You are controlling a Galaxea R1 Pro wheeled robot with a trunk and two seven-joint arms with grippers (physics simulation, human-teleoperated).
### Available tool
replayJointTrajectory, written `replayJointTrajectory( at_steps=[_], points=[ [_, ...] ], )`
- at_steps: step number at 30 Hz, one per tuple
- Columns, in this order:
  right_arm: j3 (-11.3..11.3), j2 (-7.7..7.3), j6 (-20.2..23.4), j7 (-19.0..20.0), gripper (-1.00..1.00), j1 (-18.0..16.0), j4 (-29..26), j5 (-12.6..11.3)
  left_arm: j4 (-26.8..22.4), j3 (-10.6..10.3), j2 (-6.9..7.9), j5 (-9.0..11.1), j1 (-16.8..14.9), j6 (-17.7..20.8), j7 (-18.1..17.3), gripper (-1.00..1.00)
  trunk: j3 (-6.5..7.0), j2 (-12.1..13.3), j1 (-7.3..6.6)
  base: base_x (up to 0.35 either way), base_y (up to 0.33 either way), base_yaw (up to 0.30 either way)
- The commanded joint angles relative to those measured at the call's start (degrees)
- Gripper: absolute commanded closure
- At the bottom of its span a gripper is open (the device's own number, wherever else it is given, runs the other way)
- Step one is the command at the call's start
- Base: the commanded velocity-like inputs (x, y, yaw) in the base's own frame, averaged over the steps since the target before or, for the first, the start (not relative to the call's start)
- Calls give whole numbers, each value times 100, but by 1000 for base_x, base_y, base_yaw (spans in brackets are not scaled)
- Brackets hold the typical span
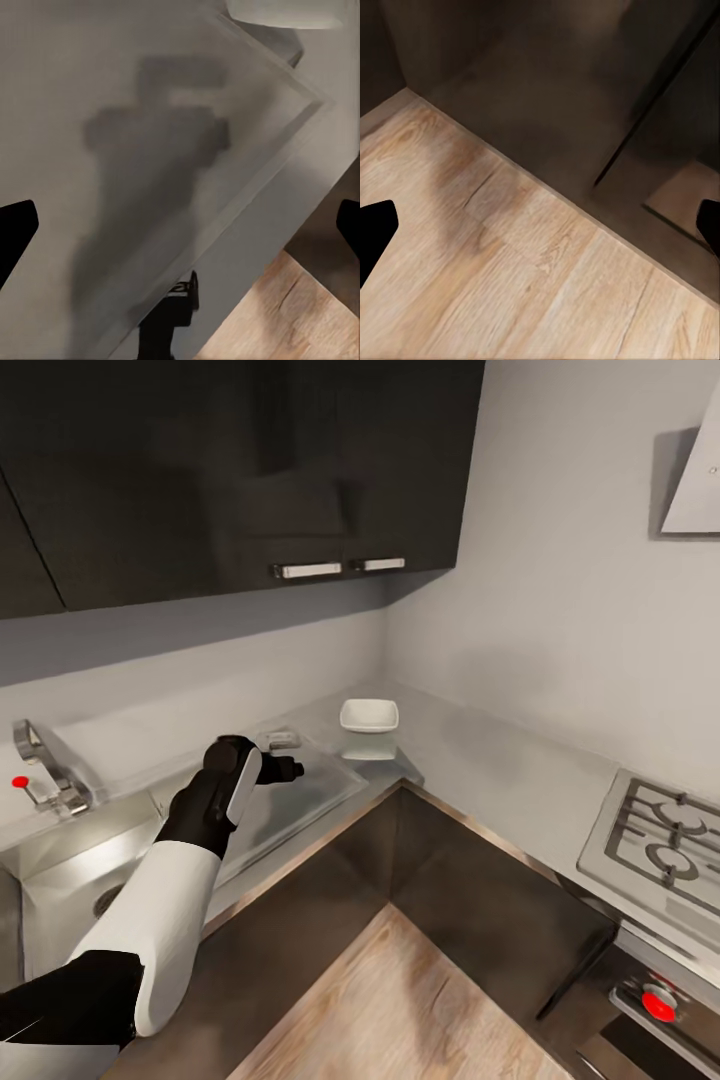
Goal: In the kitchen, take the Vidalia onion out of the sink, dice it on the chopping board with the paring knife, put the diced onion into the bowl on the countertop, then place both the paring knife and the chopping board into the sink.
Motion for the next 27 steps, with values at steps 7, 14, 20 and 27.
replayJointTrajectory(
  at_steps=[7,14,20,27],
  points=[
    [-44,3,-14,-18,-100,-5,5,62,79,-7,0,58,-7,20,54,-100,-12,-12,5,51,-36,-1],
    [-44,6,-14,-18,-100,-5,5,55,80,-7,0,58,-5,20,56,-100,-12,-12,5,3,-2,0],
    [-44,11,-14,-22,-100,-5,5,54,78,-7,0,58,-5,19,56,-100,-12,-12,5,0,0,0],
    [-44,11,-12,-17,-100,-5,5,54,65,-7,0,58,-5,19,56,-100,-12,-12,5,135,-115,0]
  ],
)
